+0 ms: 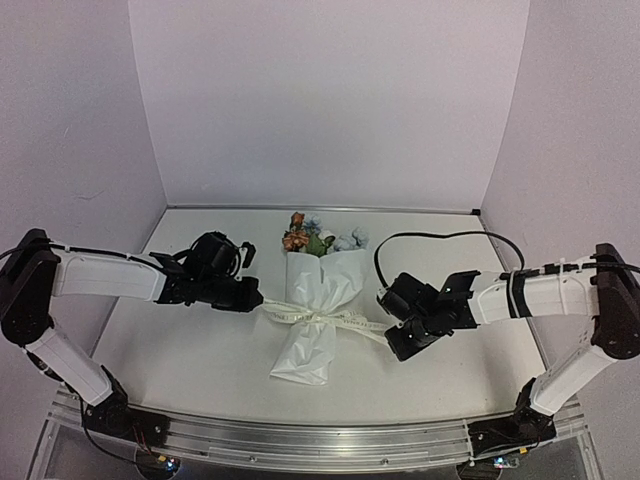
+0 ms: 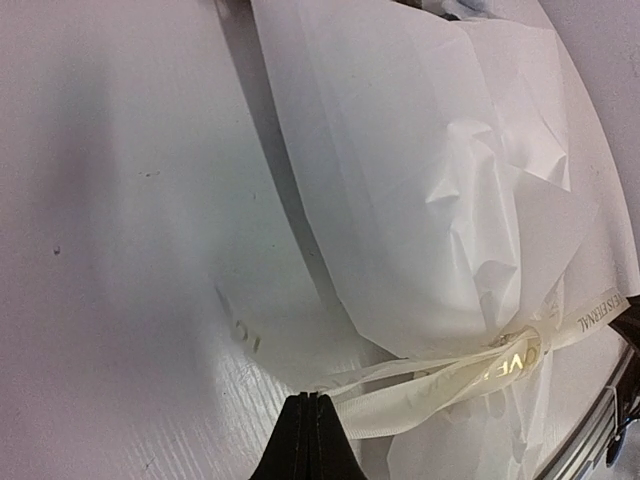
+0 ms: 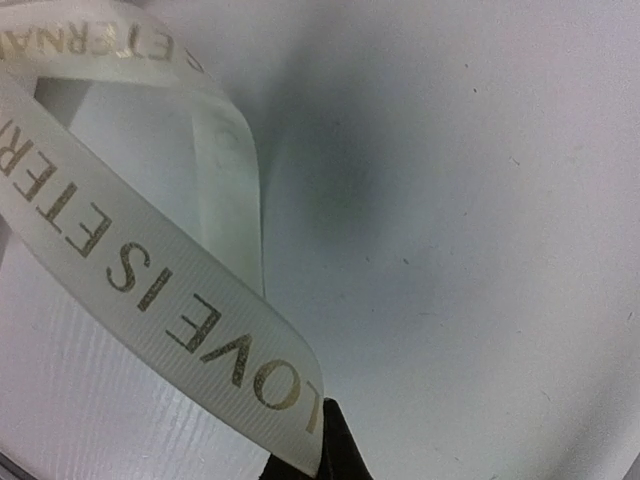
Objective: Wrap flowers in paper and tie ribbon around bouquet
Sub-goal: Tie the half-tied ribbon around the folded bouquet.
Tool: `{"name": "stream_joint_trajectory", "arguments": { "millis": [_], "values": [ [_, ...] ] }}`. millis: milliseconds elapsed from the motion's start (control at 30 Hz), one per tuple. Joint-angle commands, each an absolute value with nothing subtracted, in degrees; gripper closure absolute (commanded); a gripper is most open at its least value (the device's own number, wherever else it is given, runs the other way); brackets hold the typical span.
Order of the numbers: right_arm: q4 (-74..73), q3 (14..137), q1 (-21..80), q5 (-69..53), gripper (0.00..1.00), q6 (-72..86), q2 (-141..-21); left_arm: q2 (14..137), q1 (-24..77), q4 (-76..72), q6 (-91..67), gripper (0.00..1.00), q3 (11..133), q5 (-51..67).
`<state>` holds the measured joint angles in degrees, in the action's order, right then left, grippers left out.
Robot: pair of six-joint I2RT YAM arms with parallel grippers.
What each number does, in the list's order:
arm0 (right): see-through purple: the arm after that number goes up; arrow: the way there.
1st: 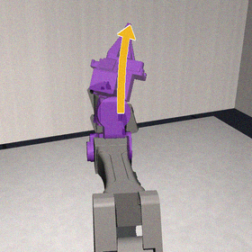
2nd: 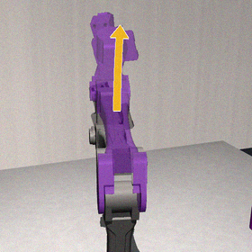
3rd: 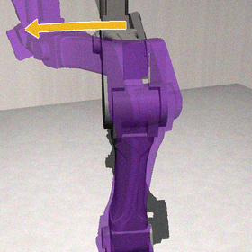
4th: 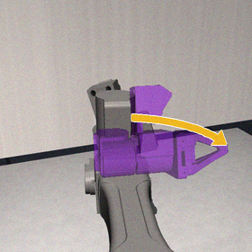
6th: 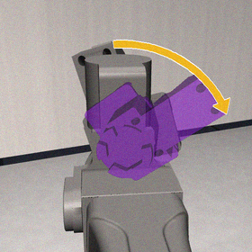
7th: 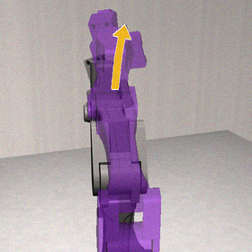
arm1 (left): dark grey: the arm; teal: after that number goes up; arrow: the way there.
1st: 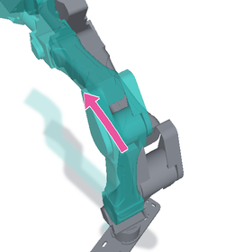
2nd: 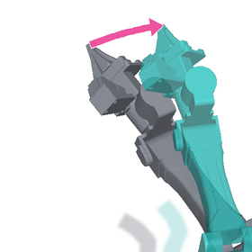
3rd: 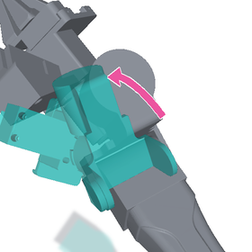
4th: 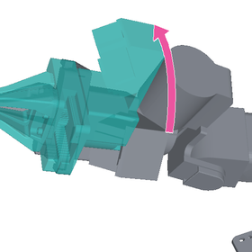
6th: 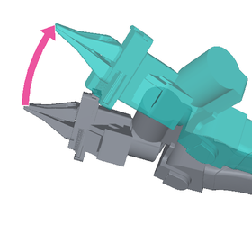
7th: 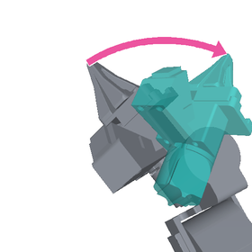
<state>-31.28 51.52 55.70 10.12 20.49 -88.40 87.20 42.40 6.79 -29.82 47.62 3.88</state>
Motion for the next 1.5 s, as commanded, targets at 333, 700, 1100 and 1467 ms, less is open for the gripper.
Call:
{"name": "stream_joint_trajectory", "arguments": {
  "millis": [333,700,1100,1467],
  "values": [
    [-44.2,53.6,54.7,17.6,1.00,26.7,-88.6,82.1,39.3,1.0,-38.2,1.00,40.4,-7.6],
    [-44.4,46.8,49.7,19.3,1.00,32.6,-84.6,82.7,30.4,-2.7,-41.8,1.00,35.7,1.3],
    [-44.2,41.8,43.2,19.6,1.00,36.6,-77.0,81.1,23.4,-3.8,-42.9,1.00,34.5,7.7],
    [-42.3,43.9,43.0,12.4,1.00,36.0,-78.1,84.4,23.0,-6.0,-41.4,1.00,37.9,17.3]
  ]
}}
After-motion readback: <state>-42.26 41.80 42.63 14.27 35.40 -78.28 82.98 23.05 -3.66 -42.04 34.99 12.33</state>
